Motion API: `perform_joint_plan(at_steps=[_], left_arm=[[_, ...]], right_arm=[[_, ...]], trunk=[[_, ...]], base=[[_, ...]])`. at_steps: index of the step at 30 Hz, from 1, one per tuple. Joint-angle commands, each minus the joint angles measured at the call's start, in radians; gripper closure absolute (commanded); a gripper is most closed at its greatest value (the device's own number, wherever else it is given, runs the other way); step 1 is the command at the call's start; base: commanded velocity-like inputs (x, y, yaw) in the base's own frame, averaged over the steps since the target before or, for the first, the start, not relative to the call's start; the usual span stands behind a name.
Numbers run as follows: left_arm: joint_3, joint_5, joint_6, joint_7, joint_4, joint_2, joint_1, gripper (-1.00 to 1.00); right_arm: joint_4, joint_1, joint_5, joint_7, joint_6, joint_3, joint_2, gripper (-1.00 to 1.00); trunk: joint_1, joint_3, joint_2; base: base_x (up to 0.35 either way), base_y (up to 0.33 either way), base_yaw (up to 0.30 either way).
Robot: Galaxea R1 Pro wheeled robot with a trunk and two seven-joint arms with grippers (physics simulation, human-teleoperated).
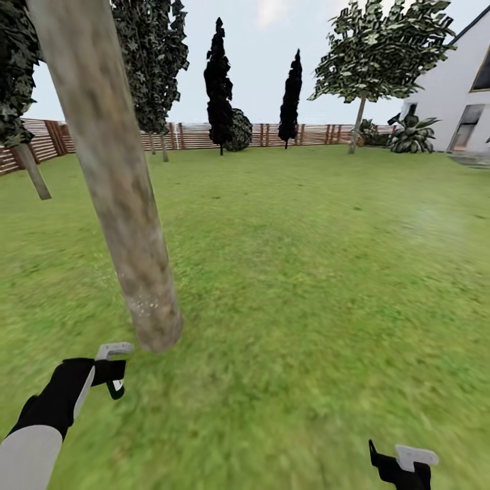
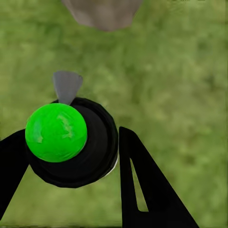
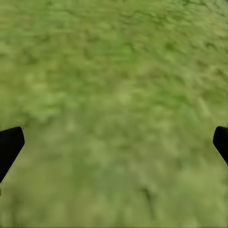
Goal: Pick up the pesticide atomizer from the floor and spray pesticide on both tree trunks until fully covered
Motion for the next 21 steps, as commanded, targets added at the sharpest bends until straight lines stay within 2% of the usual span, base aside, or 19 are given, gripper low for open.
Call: perform_joint_plan(at_steps=[1, 5, 7, 8, 10, 11, 13, 14, 15, 17, 19, 21], left_arm=[[0.003, -0.012, 0.004, -0.009, -0.002, -0.001, -0.001, 1.00], [-0.001, -0.015, 0.017, -0.009, -0.012, -0.001, -0.017, 1.00], [-0.003, -0.016, 0.031, -0.009, -0.065, -0.005, -0.034, 1.00], [-0.004, -0.016, 0.051, -0.009, -0.089, -0.009, -0.045, 1.00], [-0.006, -0.015, 0.119, -0.010, -0.116, -0.014, -0.104, 1.00], [-0.016, -0.015, 0.137, -0.011, -0.118, -0.017, -0.130, 1.00], [-0.078, -0.019, 0.167, -0.011, -0.116, -0.019, -0.168, 1.00], [-0.090, -0.020, 0.193, -0.012, -0.118, -0.007, -0.180, 1.00], [-0.092, -0.018, 0.208, -0.016, -0.118, 0.034, -0.188, 1.00], [-0.089, -0.013, 0.213, -0.020, -0.119, 0.083, -0.183, 1.00], [-0.092, -0.015, 0.211, -0.020, -0.120, 0.086, -0.182, 1.00], [-0.092, -0.014, 0.210, -0.020, -0.122, 0.072, -0.182, 1.00]], right_arm=[[0.001, -0.001, 0.011, -0.002, -0.003, -0.007, 0.000, -1.00], [0.001, -0.001, 0.011, -0.002, -0.003, -0.007, 0.000, -1.00], [0.001, -0.001, 0.011, -0.002, -0.003, -0.007, 0.000, -1.00], [0.001, -0.001, 0.011, -0.002, -0.003, -0.007, 0.000, -1.00], [0.001, -0.001, 0.011, -0.002, -0.003, -0.007, 0.000, -1.00], [0.001, -0.001, 0.011, -0.002, -0.003, -0.007, 0.000, -1.00], [0.001, -0.001, 0.011, -0.002, -0.003, -0.008, 0.000, -1.00], [0.001, -0.001, 0.011, -0.002, -0.003, -0.008, 0.000, -1.00], [0.001, -0.001, 0.011, -0.002, -0.003, -0.008, 0.000, -1.00], [0.001, -0.001, 0.011, -0.002, -0.003, -0.008, 0.000, -1.00], [0.001, -0.001, 0.011, -0.002, -0.003, -0.008, 0.000, -1.00], [0.001, -0.001, 0.010, -0.002, -0.003, -0.008, 0.000, -1.00]], trunk=[[0.000, -0.001, 0.000], [0.000, -0.001, 0.000], [0.000, -0.001, 0.000], [0.000, -0.001, 0.000], [0.000, -0.001, 0.000], [0.000, -0.001, 0.000], [0.000, -0.001, 0.000], [0.000, -0.001, 0.000], [0.000, -0.001, 0.000], [0.000, -0.001, 0.000], [0.000, -0.001, 0.000], [0.000, -0.001, 0.000]], base=[[-0.018, -0.052, 0.277], [-0.004, -0.012, 0.209], [0.000, -0.001, 0.032], [0.000, 0.000, 0.011], [0.000, 0.000, 0.003], [0.000, 0.000, 0.000], [0.000, 0.000, 0.000], [0.000, 0.000, 0.000], [0.000, 0.000, 0.000], [0.000, 0.000, 0.000], [0.008, -0.025, 0.000], [0.071, -0.205, 0.000]])
